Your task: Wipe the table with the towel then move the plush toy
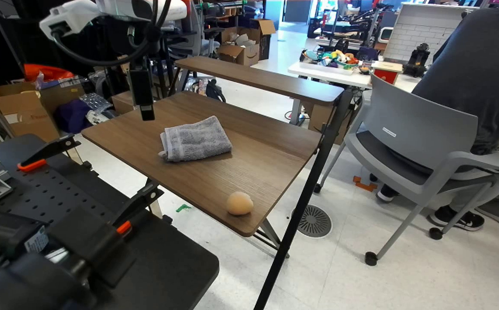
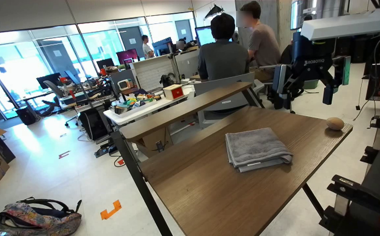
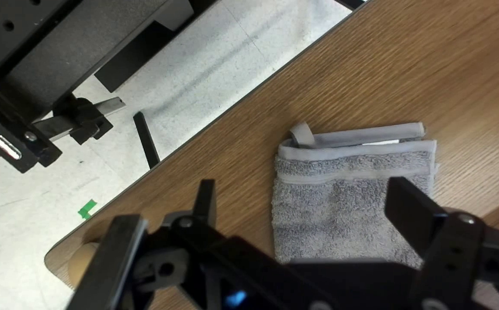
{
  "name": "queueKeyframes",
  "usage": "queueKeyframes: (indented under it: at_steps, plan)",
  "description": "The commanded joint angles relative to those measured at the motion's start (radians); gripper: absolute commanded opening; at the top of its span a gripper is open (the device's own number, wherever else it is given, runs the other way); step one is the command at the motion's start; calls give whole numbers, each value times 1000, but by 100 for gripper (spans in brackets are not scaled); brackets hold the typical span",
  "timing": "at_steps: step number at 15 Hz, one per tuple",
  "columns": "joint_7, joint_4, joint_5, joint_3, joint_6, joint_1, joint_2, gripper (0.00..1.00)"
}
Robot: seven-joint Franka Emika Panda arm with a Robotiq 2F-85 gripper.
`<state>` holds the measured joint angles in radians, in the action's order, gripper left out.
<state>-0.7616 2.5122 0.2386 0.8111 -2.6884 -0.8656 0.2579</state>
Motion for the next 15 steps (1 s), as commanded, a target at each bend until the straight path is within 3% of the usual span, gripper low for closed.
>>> queueKeyframes:
  at_steps: [1,6,7,8,9,10,11,15]
  plan:
    - [110,4,-154,-178,-16,200,-53,100]
    - [110,4,-154,-178,-16,200,-53,100]
    - [48,12,-157,-222,-93,235,-56,100]
    - [93,13,-182,-295,-161,311,-49,100]
    - [255,-28,-207,-359,-81,389,2,100]
    - [228,-43,-112,-239,-63,256,43,100]
    - [320,-62,-143,-250,-52,266,61,100]
    - [574,-159,-164,-190,27,202,128,100]
